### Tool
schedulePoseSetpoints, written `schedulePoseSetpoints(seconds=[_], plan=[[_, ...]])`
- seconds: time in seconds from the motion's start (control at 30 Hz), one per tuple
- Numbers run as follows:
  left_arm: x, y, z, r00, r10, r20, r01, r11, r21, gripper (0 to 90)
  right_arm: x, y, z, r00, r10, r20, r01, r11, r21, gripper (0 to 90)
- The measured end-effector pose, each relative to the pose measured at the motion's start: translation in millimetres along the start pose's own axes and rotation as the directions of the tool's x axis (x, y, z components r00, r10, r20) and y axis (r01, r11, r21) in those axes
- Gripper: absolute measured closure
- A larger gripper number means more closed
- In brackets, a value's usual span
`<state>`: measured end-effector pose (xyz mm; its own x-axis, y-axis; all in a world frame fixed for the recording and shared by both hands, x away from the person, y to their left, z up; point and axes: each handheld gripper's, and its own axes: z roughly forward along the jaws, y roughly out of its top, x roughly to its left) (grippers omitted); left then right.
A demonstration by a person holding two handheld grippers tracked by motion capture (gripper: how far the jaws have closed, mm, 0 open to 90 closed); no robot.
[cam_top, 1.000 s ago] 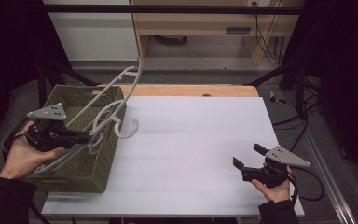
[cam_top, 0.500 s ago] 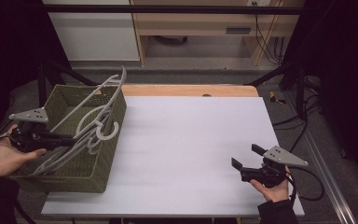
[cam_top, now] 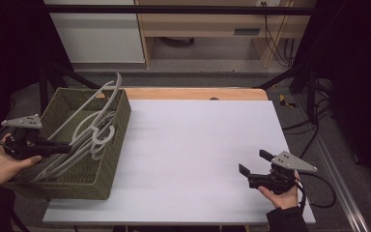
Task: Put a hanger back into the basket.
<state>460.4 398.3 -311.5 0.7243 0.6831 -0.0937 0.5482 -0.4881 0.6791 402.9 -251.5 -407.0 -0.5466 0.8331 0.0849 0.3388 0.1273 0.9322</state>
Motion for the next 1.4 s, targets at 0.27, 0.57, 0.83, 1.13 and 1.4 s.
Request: schedulePoseSetpoints(seconds=[0.27,0.57,0.83,1.13,1.4], plan=[[13.4,-7.5,0.7,0.9991,-0.034,0.026,0.033,0.9985,0.043,81.9,0.3,-0.9,1.7,1.0,0.0,-0.005,0.0,1.0,0.007,8.6],[24.8,-17.3,7.5,0.9967,-0.07,0.042,0.067,0.9946,0.079,81.8,-0.2,-1.1,2.0,1.0,0.001,-0.009,-0.001,1.0,0.007,8.9],[31.5,-24.1,13.8,0.9948,-0.088,0.05,0.083,0.991,0.105,81.8,-0.2,-1.1,1.9,1.0,0.004,-0.006,-0.004,1.0,0.005,9.2],[29.6,-31.1,24.3,0.9953,-0.078,0.057,0.07,0.9879,0.139,81.3,0.3,-0.8,1.5,0.9999,0.003,-0.011,-0.003,1.0,0.004,9.4],[21.6,-27.9,33.7,0.9973,-0.021,-0.07,0.03,0.9921,0.121,69.8,1.5,-0.2,1.0,0.9999,0.002,-0.011,-0.002,1.0,0.002,9.4]])
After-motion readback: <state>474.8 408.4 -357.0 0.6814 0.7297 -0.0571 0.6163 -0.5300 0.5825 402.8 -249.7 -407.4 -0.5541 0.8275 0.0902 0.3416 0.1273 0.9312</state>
